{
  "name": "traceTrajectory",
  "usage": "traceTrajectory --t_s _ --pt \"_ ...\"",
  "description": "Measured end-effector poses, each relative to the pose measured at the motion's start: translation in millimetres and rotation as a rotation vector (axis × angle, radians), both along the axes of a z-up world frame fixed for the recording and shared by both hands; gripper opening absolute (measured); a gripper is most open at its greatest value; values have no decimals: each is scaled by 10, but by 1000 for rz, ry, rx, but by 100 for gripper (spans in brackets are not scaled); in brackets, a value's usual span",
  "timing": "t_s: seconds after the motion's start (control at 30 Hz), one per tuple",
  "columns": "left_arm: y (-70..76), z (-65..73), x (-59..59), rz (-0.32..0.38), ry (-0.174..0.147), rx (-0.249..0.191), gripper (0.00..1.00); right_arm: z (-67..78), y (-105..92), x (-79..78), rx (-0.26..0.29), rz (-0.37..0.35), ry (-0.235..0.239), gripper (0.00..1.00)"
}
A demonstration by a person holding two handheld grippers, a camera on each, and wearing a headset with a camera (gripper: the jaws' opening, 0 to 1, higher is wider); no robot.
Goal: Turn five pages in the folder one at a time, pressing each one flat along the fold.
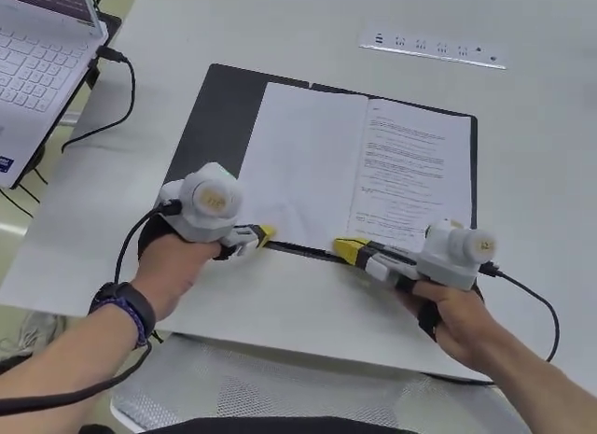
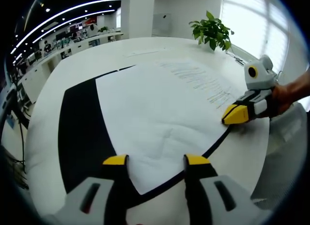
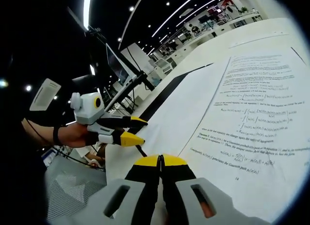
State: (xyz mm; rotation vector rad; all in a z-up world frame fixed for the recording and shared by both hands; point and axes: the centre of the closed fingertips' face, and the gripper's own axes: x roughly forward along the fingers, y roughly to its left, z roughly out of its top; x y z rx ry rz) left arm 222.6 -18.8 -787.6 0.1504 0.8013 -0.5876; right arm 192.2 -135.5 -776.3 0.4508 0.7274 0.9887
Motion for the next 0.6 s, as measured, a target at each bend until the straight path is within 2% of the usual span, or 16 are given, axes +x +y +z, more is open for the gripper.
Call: traceTrajectory --t_s 0.3,0.43,0.6 --pt "4 13 -21 5 15 -8 46 35 -71 -28 -11 -21 0 2" --pt "-3 69 -74 11 18 -19 46 61 -147 -28 -20 -43 -6 6" --pt "-12 172 -98 12 5 -25 48 144 -245 -4 -26 -76 -21 12"
